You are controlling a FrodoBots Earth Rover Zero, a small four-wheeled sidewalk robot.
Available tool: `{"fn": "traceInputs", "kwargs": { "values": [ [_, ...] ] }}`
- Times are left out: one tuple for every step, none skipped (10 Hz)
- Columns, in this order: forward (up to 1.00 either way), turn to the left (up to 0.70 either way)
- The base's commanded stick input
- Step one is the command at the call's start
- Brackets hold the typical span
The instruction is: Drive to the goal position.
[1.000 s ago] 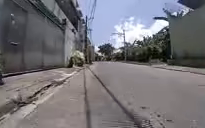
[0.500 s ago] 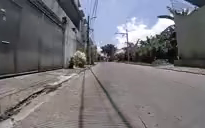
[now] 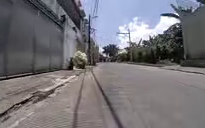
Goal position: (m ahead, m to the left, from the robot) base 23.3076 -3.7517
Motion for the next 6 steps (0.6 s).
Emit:
{"fn": "traceInputs", "kwargs": {
  "values": [
    [1.0,0.35],
    [1.0,0.19],
    [1.0,0.08],
    [1.0,0.0],
    [1.0,-0.01],
    [1.0,-0.01]
  ]
}}
